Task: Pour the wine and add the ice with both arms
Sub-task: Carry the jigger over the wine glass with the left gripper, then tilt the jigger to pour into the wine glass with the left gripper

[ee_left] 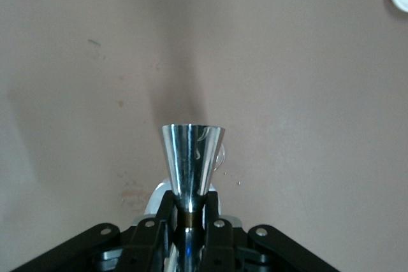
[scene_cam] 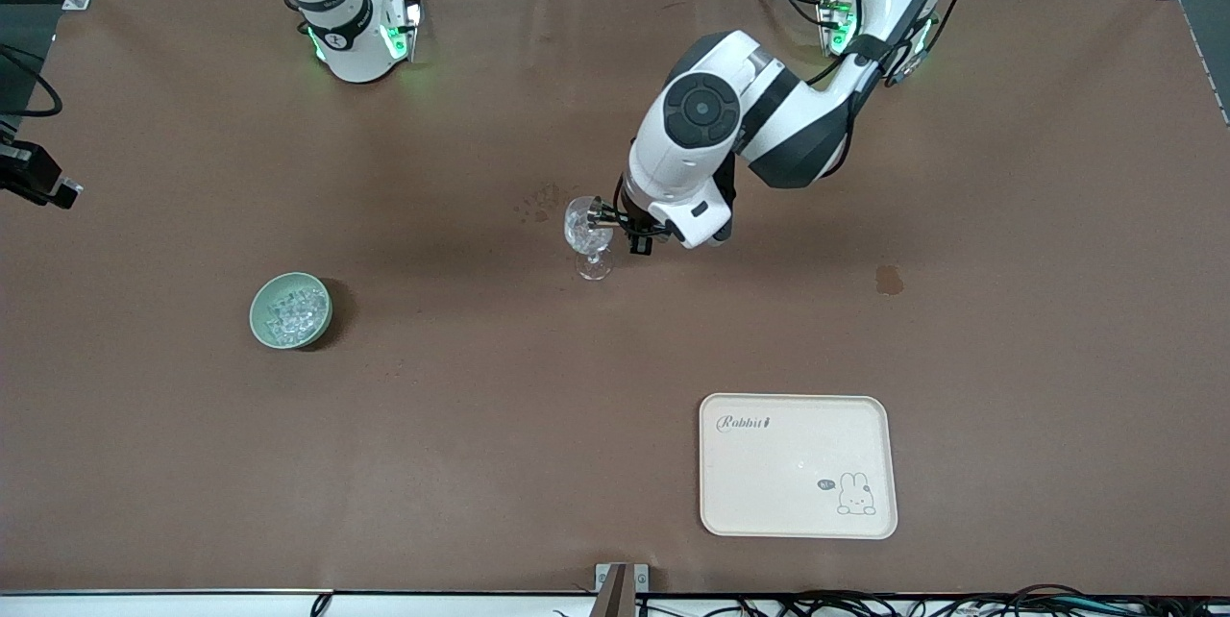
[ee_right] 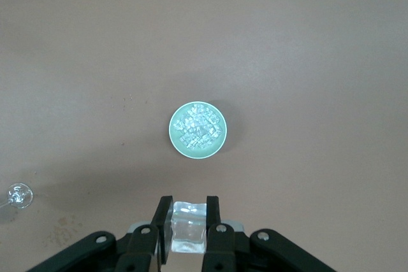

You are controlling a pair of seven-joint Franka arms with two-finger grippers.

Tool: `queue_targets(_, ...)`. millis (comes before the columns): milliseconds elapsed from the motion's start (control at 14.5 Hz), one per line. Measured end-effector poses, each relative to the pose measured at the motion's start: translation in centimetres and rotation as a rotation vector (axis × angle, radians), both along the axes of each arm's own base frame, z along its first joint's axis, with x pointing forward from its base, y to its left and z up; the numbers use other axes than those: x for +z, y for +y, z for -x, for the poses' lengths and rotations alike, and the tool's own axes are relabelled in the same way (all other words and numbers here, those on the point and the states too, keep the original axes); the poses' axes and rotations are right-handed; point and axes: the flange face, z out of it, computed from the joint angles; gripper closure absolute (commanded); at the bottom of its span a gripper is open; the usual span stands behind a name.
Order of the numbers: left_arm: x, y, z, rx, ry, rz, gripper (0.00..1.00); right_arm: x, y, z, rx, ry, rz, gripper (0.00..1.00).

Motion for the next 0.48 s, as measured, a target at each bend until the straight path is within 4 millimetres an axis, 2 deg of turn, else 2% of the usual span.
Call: queue_targets(482, -0.7, -1.4, 1.4, -0.030, -0.071, -0.084, 1.00, 0.0, 0.1, 0.0, 0.002, -0.001, 0.000, 0.98)
